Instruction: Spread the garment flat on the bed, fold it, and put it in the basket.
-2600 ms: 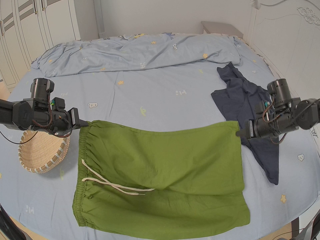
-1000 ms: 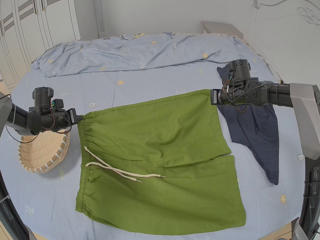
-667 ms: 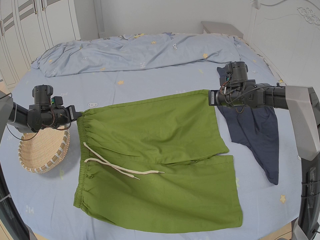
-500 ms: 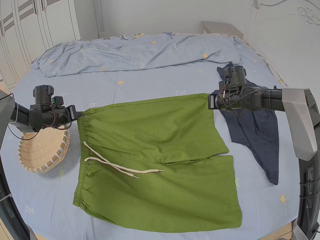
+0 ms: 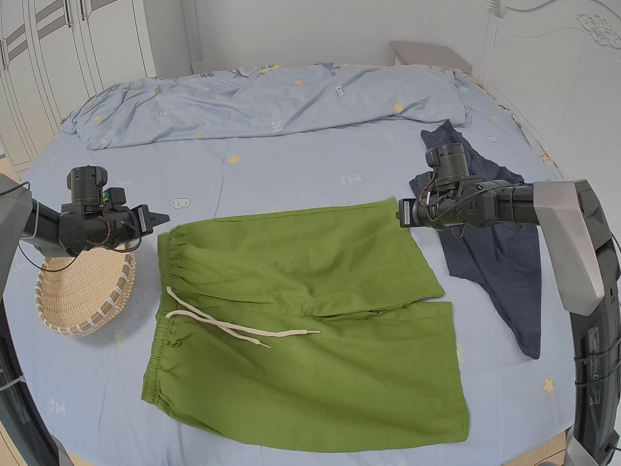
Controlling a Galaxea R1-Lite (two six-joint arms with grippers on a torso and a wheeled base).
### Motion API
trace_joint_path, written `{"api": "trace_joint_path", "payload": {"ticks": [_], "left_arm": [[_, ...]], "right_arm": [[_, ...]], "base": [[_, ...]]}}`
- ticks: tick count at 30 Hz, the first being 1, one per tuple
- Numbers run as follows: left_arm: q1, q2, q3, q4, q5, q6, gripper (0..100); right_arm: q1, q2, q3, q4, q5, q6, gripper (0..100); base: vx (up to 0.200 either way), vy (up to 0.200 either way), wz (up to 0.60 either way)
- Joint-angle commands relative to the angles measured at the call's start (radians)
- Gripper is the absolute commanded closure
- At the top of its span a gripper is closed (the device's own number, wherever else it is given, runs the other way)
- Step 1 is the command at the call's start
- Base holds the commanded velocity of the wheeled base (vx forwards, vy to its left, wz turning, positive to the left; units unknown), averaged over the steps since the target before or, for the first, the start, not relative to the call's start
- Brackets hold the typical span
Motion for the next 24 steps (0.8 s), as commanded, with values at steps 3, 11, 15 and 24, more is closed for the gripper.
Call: {"api": "trace_joint_path", "payload": {"ticks": [3, 11, 15, 24], "left_arm": [[-0.009, -0.002, -0.002, 0.0, -0.001, -0.001, 0], [-0.034, -0.106, 0.046, 0.001, -0.001, -0.015, 0], [-0.061, -0.246, 0.163, 0.001, -0.001, -0.027, 0], [-0.107, -0.523, 0.548, 0.011, -0.021, -0.157, 0]], "right_arm": [[0.002, 0.003, 0.0, -0.001, 0.001, 0.001, 0], [-0.011, -0.059, 0.0, 0.013, -0.009, 0.033, 0], [-0.028, -0.158, 0.0, 0.056, -0.012, 0.084, 0], [-0.018, -0.602, 0.592, 0.063, 0.037, 0.242, 0]], "base": [[0.0, 0.0, 0.0], [0.0, 0.0, 0.0], [0.0, 0.0, 0.0], [0.0, 0.0, 0.0]]}}
